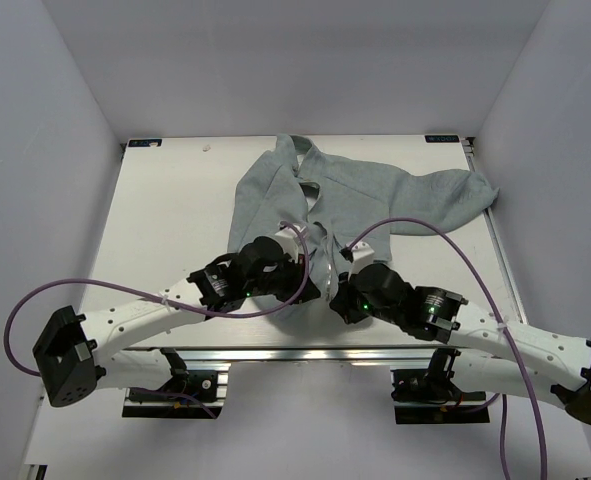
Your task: Zip up the jacket
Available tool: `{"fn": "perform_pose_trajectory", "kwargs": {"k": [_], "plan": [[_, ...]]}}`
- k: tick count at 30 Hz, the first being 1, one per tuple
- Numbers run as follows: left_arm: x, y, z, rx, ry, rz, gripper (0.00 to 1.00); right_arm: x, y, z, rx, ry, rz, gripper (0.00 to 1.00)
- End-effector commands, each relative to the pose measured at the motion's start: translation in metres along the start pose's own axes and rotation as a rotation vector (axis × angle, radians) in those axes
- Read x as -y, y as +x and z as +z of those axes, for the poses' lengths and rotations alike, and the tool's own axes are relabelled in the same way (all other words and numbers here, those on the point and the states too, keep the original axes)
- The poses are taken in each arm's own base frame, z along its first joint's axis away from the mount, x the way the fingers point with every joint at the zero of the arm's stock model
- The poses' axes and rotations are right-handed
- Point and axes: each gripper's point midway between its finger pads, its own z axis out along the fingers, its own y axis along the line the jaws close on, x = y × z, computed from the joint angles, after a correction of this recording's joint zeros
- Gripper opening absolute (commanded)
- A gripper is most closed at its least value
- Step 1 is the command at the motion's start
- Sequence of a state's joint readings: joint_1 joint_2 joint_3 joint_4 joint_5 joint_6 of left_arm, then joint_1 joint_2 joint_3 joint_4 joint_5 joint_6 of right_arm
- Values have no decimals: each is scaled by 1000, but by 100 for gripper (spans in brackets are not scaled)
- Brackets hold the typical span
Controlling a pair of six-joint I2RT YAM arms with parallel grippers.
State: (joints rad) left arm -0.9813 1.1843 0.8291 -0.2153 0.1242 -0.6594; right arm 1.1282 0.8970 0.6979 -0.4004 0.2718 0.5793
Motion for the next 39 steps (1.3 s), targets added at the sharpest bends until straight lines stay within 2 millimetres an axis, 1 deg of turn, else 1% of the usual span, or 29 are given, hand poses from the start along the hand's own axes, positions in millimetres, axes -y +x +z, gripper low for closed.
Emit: {"fn": "perform_pose_trajectory", "kwargs": {"k": [1, 4, 5, 7, 8, 9, 11, 12, 13, 15, 17, 18, 20, 21, 23, 25, 27, 28, 29, 32, 34, 35, 36, 37, 38, 39], "plan": [[5, 2, -8, -41, 18, 56, 0, -6, 2, -8, -63, -51, -87, 0], [7, 8, -10, -71, 31, 76, 0, -1, 0, -6, -83, -47, -154, 0], [7, 9, -11, -80, 34, 81, 0, -1, -5, -6, -80, -41, -168, 0], [7, 16, -12, -108, 48, 81, 0, 5, -8, -3, -79, -2, -181, 0], [7, 18, -12, -117, 48, 78, 0, 7, -14, -2, -66, 18, -182, 0], [6, 20, -13, -127, 44, 76, 0, 14, -21, -2, -38, 67, -178, 0], [3, 28, -16, -159, 28, 63, 0, 21, -30, -3, -9, 115, -174, 0], [2, 29, -17, -165, 24, 56, 0, 26, -40, -5, 27, 153, -174, 0], [-2, 34, -19, -187, 10, 48, 0, 27, -44, -5, 41, 162, -181, 0], [-3, 39, -21, -205, -1, 32, 0, 27, -54, -6, 83, 168, -191, 0], [-3, 42, -23, -222, 1, 22, 0, 26, -58, -4, 97, 166, -214, 0], [0, 44, -24, -232, 18, 13, 0, 27, -62, -2, 106, 177, -217, 0], [1, 47, -26, -245, 21, -3, 0, 32, -64, 3, 101, 205, -230, 0], [1, 48, -27, -254, 18, -12, 0, 35, -69, 4, 113, 223, -231, 0], [-6, 56, -30, -289, -28, -32, 0, 38, -75, 8, 123, 244, -249, 0], [-16, 66, -34, -332, -77, -47, 0, 41, -86, 10, 152, 255, -251, 0], [-21, 74, -35, -373, -100, -61, 0, 48, -94, 11, 164, 283, -287, 0], [-22, 81, -39, -402, -109, -69, 0, 49, -101, 9, 177, 298, -297, 0], [-24, 86, -41, -423, -114, -78, 0, 56, -104, 10, 170, 336, -328, 0], [-28, 99, -48, -472, -135, -113, 0, 66, -105, 9, 135, 382, -403, 0], [-33, 103, -51, -485, -161, -122, 0, 62, -100, 10, 106, 344, -435, 0], [-37, 101, -50, -471, -186, -119, 0, 49, -97, 10, 91, 256, -448, 0], [-35, 93, -49, -448, -187, -108, 0, 42, -94, 9, 79, 212, -451, 0], [-34, 87, -45, -424, -185, -96, 0, 37, -87, 8, 54, 172, -453, 0], [-38, 78, -42, -382, -208, -71, 0, 23, -80, 4, 37, 80, -456, 0], [-38, 69, -40, -350, -217, -52, 0, 19, -77, 1, 27, 54, -445, 0]]}}
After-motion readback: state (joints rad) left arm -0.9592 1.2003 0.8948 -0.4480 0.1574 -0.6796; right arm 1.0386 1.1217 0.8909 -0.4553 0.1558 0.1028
